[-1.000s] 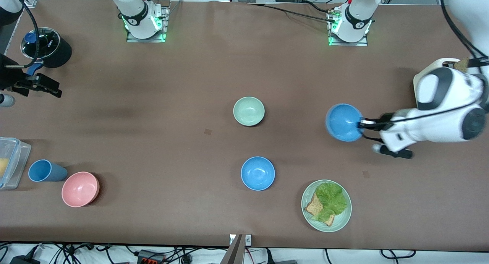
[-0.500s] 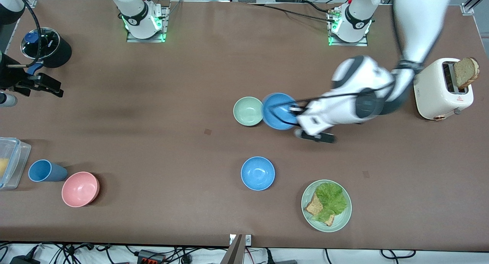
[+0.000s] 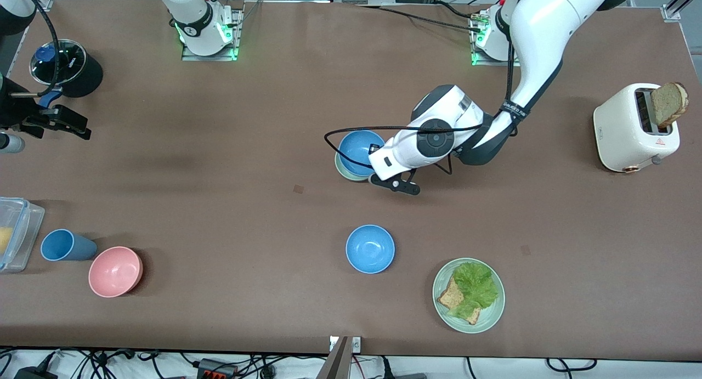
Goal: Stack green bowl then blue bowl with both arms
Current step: 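Carry the blue bowl over the green bowl and lower it in, then open the left gripper and withdraw it from the stacked bowls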
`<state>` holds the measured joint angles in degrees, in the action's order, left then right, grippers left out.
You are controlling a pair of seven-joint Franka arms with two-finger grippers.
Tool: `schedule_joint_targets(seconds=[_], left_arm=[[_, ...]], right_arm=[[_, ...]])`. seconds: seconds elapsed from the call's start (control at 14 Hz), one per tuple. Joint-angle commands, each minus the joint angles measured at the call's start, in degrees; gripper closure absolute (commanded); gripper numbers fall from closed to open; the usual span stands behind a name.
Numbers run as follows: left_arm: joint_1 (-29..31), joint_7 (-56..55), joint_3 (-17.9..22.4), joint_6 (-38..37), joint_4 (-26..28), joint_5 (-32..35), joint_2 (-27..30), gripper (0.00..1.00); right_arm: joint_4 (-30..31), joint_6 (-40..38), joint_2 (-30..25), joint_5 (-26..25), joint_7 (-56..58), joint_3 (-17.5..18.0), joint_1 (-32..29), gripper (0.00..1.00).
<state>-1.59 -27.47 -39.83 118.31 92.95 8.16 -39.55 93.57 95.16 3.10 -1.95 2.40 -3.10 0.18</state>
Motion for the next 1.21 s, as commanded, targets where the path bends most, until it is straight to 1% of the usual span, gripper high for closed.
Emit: schedule_joint_targets(seconds=[0.0,0.36,0.93,1.0,1.07,1.14], left_arm=[[-1.74,-0.22,0.37,0.34,-1.27,4.31,-1.76,1.00],[-2.36,-0.92,0.37,2.62,-1.28,4.41,-2.99,1.00],[-4.03,-2.42,0.46,3.06,-1.36,4.58,-4.14,0.99],[-3.94,-2.42,0.46,3.41,-1.36,4.58,-4.14,0.94],[-3.94,-2.42,0.46,3.42,-1.28,4.32,-4.14,0.79],[-3.60,-2.50,0.46,3.42,-1.36,3.97,-4.22,0.72]], right_arm=[[1.62,0.38,-1.61,0.63,-0.02,-0.42,0.35,0.00],[1.62,0.20,-1.61,0.63,-0.02,-0.42,0.35,0.00],[1.53,0.29,-1.61,0.72,0.06,-0.50,0.26,0.00],[1.53,0.29,-1.61,0.72,0.06,-0.50,0.26,0.00],[1.44,0.37,-1.61,0.63,0.50,-0.50,0.26,0.00],[1.27,0.38,-1.44,0.63,0.76,-0.50,0.26,0.00]])
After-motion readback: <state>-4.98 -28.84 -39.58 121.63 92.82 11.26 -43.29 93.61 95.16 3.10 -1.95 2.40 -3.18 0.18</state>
